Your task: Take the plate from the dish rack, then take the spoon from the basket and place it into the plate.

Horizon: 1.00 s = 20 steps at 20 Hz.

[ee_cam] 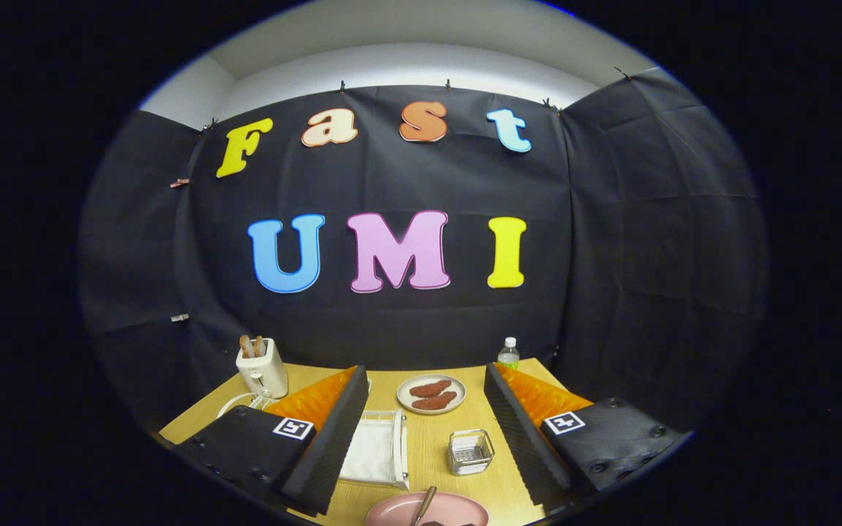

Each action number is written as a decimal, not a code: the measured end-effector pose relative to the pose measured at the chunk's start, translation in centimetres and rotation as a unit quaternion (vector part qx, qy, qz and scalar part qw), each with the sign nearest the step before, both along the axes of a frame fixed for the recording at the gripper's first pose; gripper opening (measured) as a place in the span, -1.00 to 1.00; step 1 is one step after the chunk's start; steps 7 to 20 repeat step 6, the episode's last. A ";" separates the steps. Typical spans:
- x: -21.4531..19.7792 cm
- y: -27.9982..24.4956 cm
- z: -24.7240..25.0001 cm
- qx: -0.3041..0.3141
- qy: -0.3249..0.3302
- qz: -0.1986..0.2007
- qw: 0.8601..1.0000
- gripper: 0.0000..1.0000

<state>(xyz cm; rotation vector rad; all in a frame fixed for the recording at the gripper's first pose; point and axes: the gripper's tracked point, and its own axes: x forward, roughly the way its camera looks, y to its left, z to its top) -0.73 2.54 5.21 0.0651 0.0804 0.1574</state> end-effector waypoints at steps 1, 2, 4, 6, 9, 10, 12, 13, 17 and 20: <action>-0.2 -0.3 0.8 -0.006 -0.011 -0.003 1.000 0.95; -0.3 -0.4 1.5 -0.007 -0.016 -0.005 1.000 0.95; -0.2 -0.5 2.0 0.001 -0.012 -0.011 1.000 0.96; 0.1 -0.8 1.9 0.013 -0.002 -0.019 1.000 0.95; 0.1 -0.8 1.9 0.013 -0.002 -0.019 1.000 0.95; 0.1 -0.8 1.9 0.013 -0.002 -0.019 1.000 0.95; 0.1 -0.8 1.9 0.013 -0.002 -0.019 1.000 0.95; 0.1 -0.8 1.9 0.013 -0.002 -0.019 1.000 0.95; 0.1 -0.8 1.9 0.013 -0.002 -0.019 1.000 0.95; 0.1 -0.8 1.9 0.013 -0.002 -0.019 1.000 0.95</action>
